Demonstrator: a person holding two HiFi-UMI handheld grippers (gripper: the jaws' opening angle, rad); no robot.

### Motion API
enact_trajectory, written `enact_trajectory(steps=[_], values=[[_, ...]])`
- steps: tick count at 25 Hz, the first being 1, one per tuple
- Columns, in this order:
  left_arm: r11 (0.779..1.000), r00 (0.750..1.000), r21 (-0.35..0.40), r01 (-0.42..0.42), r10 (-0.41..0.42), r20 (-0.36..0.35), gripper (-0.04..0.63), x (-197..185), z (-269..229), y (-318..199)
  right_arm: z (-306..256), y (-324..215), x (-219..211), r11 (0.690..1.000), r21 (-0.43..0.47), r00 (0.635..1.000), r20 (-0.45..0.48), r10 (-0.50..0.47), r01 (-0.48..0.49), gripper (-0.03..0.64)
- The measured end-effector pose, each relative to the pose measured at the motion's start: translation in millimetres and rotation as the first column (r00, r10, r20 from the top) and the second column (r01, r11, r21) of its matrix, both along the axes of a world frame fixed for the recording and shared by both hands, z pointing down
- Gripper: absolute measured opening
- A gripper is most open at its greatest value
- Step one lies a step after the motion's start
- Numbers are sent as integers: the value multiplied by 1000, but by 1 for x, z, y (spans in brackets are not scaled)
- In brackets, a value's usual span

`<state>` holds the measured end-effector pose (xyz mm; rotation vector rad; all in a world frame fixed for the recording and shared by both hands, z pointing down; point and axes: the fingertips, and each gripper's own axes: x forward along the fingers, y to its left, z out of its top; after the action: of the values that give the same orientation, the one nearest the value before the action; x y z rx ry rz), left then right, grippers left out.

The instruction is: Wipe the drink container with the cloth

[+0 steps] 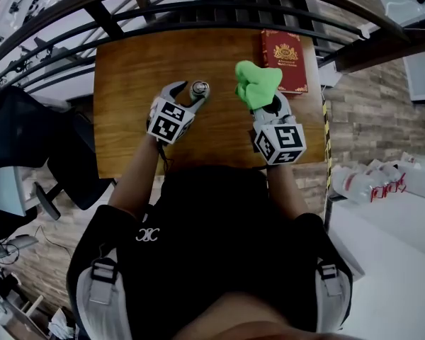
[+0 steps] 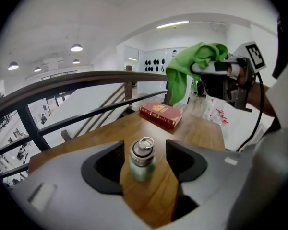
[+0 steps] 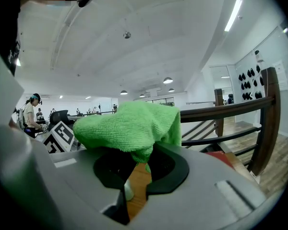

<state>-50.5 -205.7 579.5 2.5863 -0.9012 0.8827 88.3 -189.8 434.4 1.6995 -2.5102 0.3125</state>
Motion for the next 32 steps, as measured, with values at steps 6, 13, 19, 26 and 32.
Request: enact_trajectory(steps=[6,13,19,26,32], values=[[999,999,-35,-30,31,39,307,3,30,-8,5,4,7,1000,-14,1000,-12,20,-20,48],[996,997,-74,-43,48,64,331,13,45,-14,10,11,20,998,-38,998,-24,51,-51,48],[995,996,-78,-60,65,66,331,23,56,-20,16,16,27,997,-56,998,-33,59,-61,48],[996,993,-62,-72,77,85,331,33,63,-23,18,17,34,995,-67,997,-29,69,-71,48],[997,995,-6,-74,74,69,311,32,61,-29,20,13,31,995,-72,998,-32,63,-65,48]])
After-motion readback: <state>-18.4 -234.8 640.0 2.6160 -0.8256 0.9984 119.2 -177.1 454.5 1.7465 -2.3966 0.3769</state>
